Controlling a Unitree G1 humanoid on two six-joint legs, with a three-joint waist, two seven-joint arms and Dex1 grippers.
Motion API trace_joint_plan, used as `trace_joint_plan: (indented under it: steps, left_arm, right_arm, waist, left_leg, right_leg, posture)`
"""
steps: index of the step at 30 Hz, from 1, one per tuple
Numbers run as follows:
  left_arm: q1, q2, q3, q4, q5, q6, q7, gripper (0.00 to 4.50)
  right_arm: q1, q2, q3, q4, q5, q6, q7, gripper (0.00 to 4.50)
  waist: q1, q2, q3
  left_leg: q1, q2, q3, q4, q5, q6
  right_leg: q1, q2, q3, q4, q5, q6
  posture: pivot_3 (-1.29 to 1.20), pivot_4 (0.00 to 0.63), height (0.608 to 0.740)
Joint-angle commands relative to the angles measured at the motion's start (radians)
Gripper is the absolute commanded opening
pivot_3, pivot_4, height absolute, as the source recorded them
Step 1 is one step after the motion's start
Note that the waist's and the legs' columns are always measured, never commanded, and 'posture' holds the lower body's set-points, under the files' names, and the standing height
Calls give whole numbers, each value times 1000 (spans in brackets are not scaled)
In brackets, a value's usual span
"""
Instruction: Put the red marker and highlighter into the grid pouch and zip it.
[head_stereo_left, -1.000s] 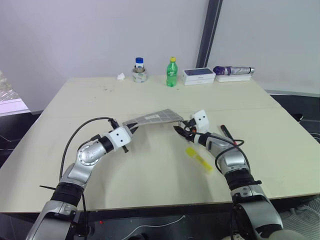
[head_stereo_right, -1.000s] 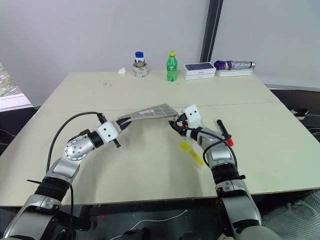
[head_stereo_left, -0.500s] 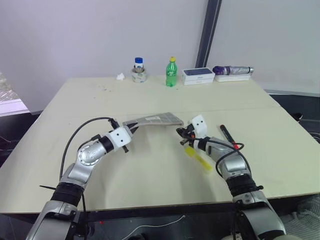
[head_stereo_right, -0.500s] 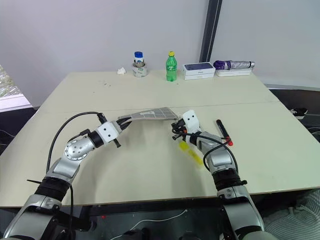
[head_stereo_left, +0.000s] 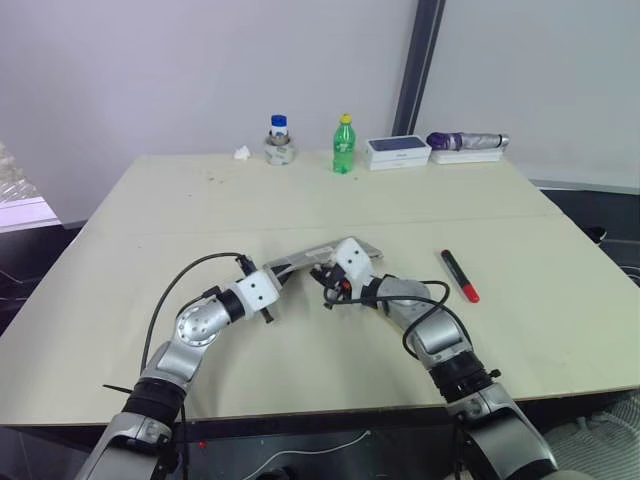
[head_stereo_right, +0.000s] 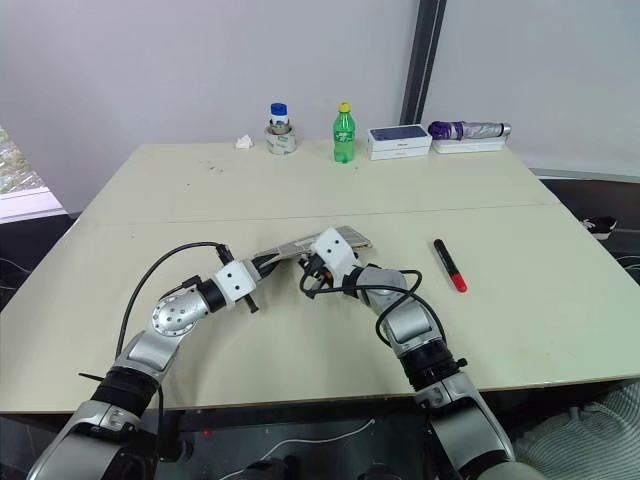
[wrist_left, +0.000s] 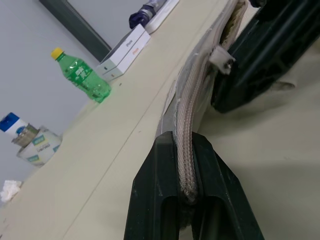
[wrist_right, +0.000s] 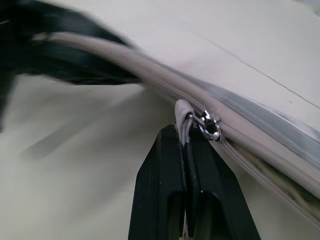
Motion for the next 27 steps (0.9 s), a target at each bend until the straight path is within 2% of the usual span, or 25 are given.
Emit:
trace_joint_plan:
  steps: [1, 12, 15, 19, 22, 27]
  left_arm:
    - [-6, -3, -7, -19, 4, -13, 7, 0]
    - [0, 17, -9, -14, 24, -31, 28, 0]
    - [-3, 12, -7, -14, 25, -27, 37, 0]
    - [4, 19, 0, -19, 41, -30, 74, 0]
    - [8, 30, 20, -24, 58, -55, 124, 0]
    - [37, 55, 27, -36, 51, -83, 136, 0]
  right_arm:
    - [1, 28, 55, -87, -2, -26, 41, 48]
    - [-6, 33, 62, -66, -27, -71, 44, 48]
    - [0, 27, 41, -67, -31, -101, 38, 888]
    - [36, -33, 39, -121, -68, -125, 36, 2879]
    - [119, -115, 41, -238, -95, -113, 54, 4325]
    - [284, -224, -70, -471, -59, -23, 29, 4325]
  waist:
    - [0, 0, 0]
    - [2, 0, 0]
    - [1, 0, 0]
    - [3, 0, 0]
    - [10, 0, 0]
    - [8, 0, 0]
  left_leg:
    - [0, 0, 0, 0, 0, 0]
    - [0, 0, 0, 0, 0, 0]
    - [0, 0, 0, 0, 0, 0]
    - [0, 0, 0, 0, 0, 0]
    - [0, 0, 0, 0, 0, 0]
    - [0, 0, 0, 0, 0, 0]
  right_leg:
    - [0, 0, 0, 0, 0, 0]
    - [0, 0, 0, 0, 0, 0]
    - [0, 0, 0, 0, 0, 0]
    - [0, 0, 0, 0, 0, 0]
    - [0, 0, 0, 0, 0, 0]
    - [0, 0, 0, 0, 0, 0]
  posture:
    - [0, 150, 740]
    - [0, 150, 740]
    - [0, 150, 740]
    - [0, 150, 740]
    - [0, 150, 740]
    - [0, 150, 740]
